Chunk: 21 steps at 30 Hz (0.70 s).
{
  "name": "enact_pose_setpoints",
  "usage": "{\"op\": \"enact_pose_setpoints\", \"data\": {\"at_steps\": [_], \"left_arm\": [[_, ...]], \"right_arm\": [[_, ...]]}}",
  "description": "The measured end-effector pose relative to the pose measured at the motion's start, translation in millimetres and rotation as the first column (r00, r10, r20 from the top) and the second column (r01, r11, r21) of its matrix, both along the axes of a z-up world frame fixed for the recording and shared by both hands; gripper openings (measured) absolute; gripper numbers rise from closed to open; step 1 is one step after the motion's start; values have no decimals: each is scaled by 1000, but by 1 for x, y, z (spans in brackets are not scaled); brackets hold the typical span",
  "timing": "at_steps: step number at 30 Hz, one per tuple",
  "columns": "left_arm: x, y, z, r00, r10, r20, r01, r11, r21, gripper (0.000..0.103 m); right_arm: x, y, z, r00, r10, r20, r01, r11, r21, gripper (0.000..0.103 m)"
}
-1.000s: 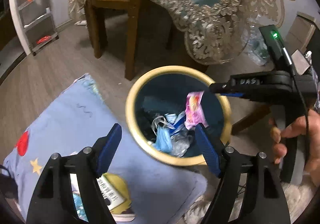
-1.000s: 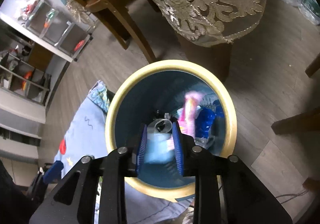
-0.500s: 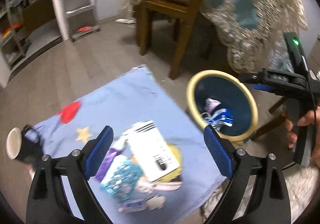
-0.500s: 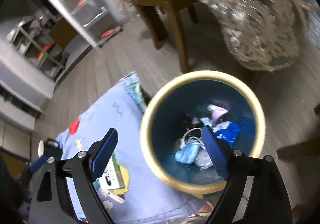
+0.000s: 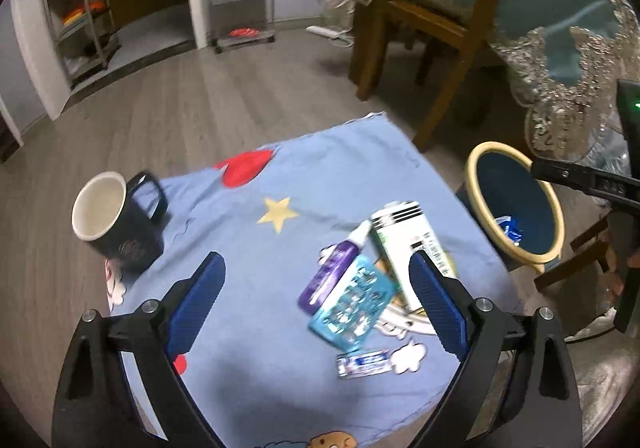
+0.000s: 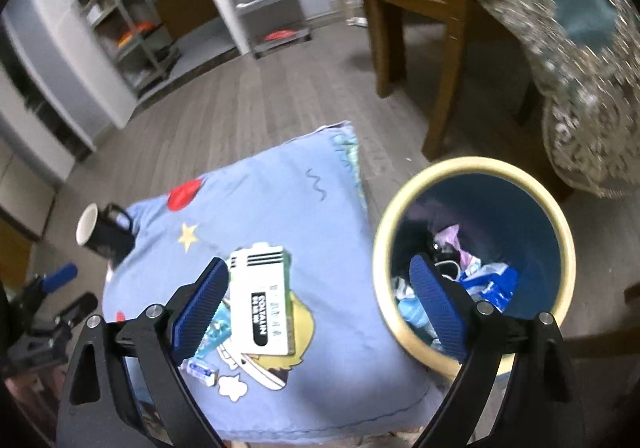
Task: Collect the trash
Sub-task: 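Move both tools back over the cushion, then grasp the purple spray bottle with the left gripper while the right grasps the Coltalin box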
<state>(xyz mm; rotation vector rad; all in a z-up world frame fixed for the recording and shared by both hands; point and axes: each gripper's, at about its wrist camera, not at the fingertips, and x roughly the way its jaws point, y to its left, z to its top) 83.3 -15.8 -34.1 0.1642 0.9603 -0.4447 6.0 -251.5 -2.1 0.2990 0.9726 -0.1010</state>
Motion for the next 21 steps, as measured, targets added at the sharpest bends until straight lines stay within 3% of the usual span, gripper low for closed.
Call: {"op": "enact_pose_setpoints", "data": {"at_steps": [5,9,21], "left_arm": [[10,13,-14,1000,23,-20,-22,1000,13,91],[17,16,-27,999,25,-36,-24,999,43,91],[21,-9,-73,989,-77,-125,94,986,138,91]], "right_arm": [[10,32,-10,996,84,-26,-86,995,-54,92],[18,42,-20,992,117,-39,-119,992,-42,92],[40,67,-81,952,225,-205,-236,971,-30,92]]}}
